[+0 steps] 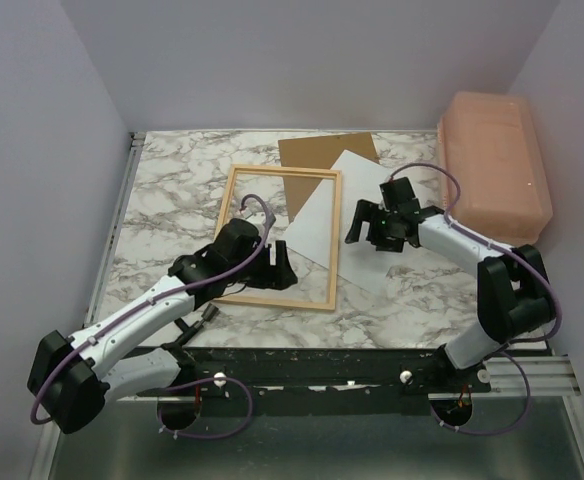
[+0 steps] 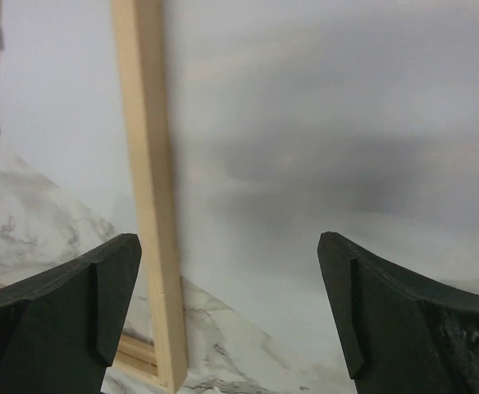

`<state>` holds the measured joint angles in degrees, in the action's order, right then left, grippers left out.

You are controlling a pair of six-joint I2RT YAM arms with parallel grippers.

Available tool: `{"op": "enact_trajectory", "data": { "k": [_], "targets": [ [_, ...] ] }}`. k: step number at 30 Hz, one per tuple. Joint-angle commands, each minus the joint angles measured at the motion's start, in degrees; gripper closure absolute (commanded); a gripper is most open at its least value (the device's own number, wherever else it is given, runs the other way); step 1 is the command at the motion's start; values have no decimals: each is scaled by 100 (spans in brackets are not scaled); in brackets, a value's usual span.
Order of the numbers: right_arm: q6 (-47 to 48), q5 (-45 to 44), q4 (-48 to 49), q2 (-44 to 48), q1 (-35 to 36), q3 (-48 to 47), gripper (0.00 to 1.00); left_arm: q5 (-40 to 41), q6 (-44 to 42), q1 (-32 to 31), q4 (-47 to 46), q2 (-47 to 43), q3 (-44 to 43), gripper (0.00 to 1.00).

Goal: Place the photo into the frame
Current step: Move the photo frame to the center of the board.

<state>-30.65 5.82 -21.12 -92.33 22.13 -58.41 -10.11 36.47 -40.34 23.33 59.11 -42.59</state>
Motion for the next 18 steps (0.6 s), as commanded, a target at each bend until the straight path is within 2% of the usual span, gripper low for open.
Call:
{"op": "enact_trajectory", "data": {
  "k": [1, 8, 18],
  "targets": [
    [-47, -143, -120, 457, -578, 471, 1, 415, 177, -316, -114, 298, -398, 27],
    [-62, -198, -140, 702, -1370, 894, 1, 719, 426, -851, -141, 814, -733, 27],
    [-503, -203, 565, 561, -1495, 1357, 4, 960, 608, -1335, -79, 1197, -1120, 27]
  ]
}}
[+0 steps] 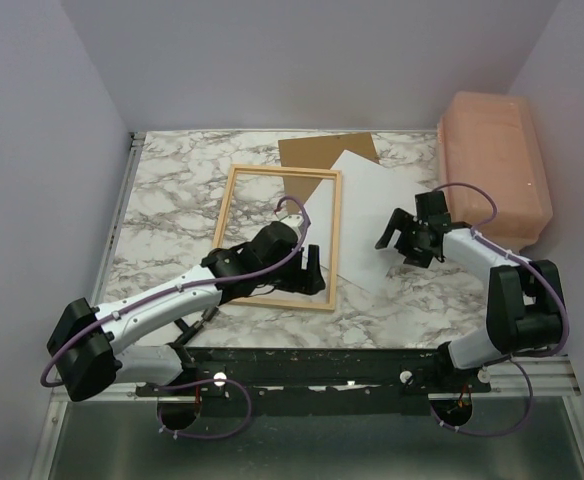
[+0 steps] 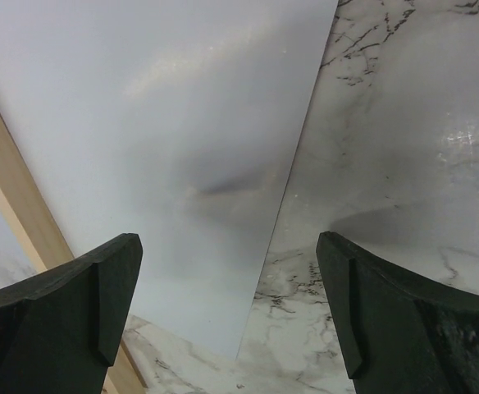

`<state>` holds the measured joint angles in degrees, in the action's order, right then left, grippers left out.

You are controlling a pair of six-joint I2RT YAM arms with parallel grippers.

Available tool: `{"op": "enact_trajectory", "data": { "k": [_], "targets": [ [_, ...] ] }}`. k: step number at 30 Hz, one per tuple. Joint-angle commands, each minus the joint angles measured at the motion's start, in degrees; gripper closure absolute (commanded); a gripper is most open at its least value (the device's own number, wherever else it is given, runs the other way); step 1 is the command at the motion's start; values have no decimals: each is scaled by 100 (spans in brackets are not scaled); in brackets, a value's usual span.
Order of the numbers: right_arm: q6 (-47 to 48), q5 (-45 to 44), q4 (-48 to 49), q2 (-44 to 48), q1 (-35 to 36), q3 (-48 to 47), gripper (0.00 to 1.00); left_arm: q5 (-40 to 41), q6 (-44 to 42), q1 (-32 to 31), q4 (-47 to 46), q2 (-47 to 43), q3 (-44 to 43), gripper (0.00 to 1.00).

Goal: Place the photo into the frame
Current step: Move the photo frame to the center of the board.

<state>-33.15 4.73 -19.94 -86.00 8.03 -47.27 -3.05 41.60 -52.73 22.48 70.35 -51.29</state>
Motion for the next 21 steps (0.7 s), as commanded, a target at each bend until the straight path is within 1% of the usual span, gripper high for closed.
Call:
{"op": "enact_trajectory", "data": {
  "k": [1, 4, 7, 14, 18, 21],
  "targets": [
    [-295, -43, 561, -75, -104, 301, 4, 255, 92, -97, 14, 69, -258, 27],
    [-447, 51, 849, -52, -113, 456, 5, 257, 65, -106, 28, 32, -267, 27],
    [-677, 133, 1246, 38, -109, 653, 6, 485, 41, -106, 187, -18, -333, 27],
    [-1212, 663, 2322, 141, -109, 1240, 7, 645, -33, -106, 482, -83, -549, 27],
    [-1568, 1068, 2690, 92, -109, 1395, 8, 585, -90, -55, 671, -2, -775, 27],
    [-1851, 1290, 2921, 150, -109, 1480, 9, 386, -123, 75, 833, 83, -967, 27]
  ]
}}
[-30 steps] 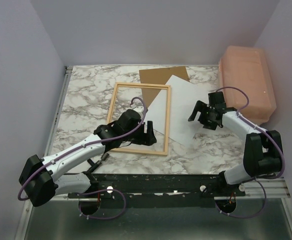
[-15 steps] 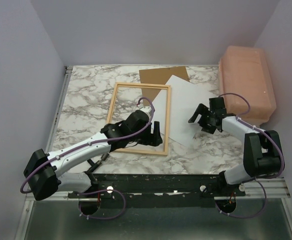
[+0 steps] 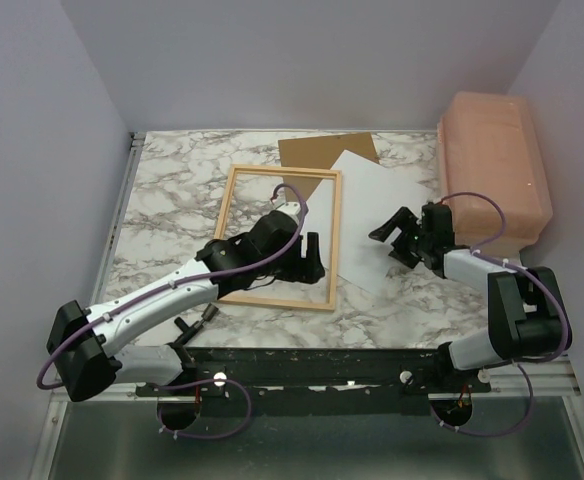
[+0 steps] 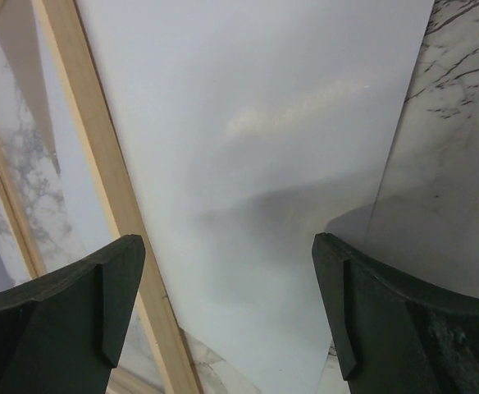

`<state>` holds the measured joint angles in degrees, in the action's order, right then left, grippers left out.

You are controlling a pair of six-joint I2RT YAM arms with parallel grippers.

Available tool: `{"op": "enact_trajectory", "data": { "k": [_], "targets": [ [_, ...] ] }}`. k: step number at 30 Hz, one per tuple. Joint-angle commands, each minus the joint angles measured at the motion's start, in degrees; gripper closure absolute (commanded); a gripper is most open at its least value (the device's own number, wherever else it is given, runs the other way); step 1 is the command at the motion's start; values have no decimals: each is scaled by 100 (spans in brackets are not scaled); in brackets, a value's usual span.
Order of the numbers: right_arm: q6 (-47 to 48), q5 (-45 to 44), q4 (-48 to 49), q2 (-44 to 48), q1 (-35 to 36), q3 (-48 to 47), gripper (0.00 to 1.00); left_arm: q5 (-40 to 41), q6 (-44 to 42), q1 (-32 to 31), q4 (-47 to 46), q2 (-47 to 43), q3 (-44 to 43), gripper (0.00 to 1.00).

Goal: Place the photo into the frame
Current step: Move the photo frame to the center of the board.

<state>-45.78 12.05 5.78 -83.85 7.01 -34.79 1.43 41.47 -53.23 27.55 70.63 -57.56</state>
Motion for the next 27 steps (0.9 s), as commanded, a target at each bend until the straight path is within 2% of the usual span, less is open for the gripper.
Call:
{"op": "enact_trajectory", "data": {
  "k": [1, 6, 12, 16, 20, 27],
  "targets": [
    [-667, 602, 370, -40, -6, 240, 9, -137, -128, 171, 369, 72, -415, 27],
    [-897, 865, 301, 111, -6, 228, 10, -820, -197, 540, 495, 204, -635, 27],
    [-732, 893, -510, 227, -6, 56, 10, -1719, -195, 863, 622, 478, -774, 27],
    [-539, 703, -1121, 302, -9, 133, 9, -2036, -384, 902, 770, 807, -862, 26],
    [-318, 222, -1771, 436, 0, 143, 6, -1993, -732, 889, 1023, 1385, -1254, 26],
    [-81, -545, -2037, 677, -6, 266, 4, -1287, -782, 778, 995, 2562, -2172, 28]
  ]
}}
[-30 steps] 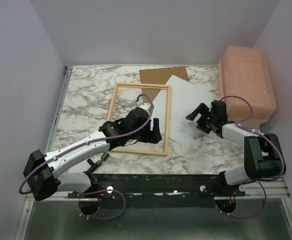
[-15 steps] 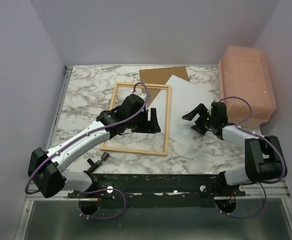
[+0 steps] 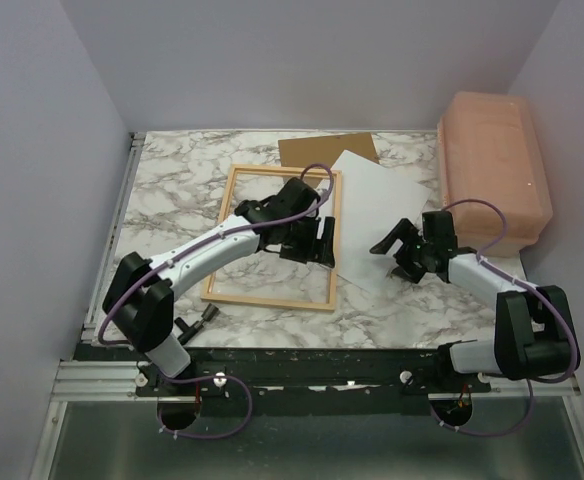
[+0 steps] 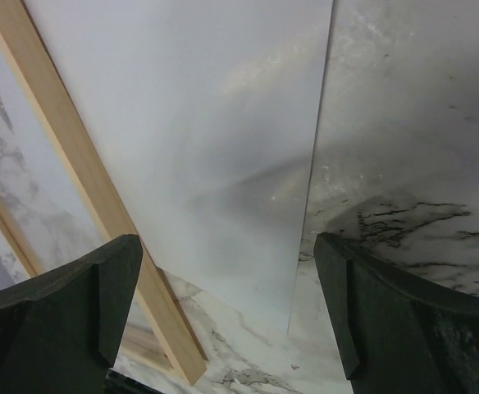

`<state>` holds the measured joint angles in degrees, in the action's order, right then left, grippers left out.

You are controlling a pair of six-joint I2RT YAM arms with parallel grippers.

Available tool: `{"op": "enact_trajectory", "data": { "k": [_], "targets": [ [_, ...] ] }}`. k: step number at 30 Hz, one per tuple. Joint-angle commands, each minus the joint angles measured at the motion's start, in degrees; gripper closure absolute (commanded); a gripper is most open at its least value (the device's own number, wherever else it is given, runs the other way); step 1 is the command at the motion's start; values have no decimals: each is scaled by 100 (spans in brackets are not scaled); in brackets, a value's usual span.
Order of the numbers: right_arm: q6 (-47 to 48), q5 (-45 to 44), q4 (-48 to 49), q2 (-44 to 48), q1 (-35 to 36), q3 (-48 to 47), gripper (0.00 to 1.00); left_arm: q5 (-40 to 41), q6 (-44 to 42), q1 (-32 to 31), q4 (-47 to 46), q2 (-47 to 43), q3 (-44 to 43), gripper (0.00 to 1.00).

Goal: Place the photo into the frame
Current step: Move the photo frame to the center of the board.

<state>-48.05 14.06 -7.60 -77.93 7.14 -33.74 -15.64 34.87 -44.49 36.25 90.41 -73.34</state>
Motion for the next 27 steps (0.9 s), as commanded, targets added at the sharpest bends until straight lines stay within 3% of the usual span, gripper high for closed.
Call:
{"op": "enact_trajectory", "data": {
  "k": [1, 8, 12, 27],
  "targets": [
    [163, -735, -674, 82, -19, 161, 4, 555, -98, -130, 192, 766, -726, 28],
    [289, -531, -671, -158, -19, -93, 4, 1236, -8, -400, 707, 1978, -1664, 37],
    [321, -417, -674, -244, -20, -178, 5, 1275, 11, -519, 539, 2127, -1664, 45],
    [483, -358, -787, -313, -19, -107, 5, 1242, 64, -640, 467, 2873, -2040, 55]
  ]
}}
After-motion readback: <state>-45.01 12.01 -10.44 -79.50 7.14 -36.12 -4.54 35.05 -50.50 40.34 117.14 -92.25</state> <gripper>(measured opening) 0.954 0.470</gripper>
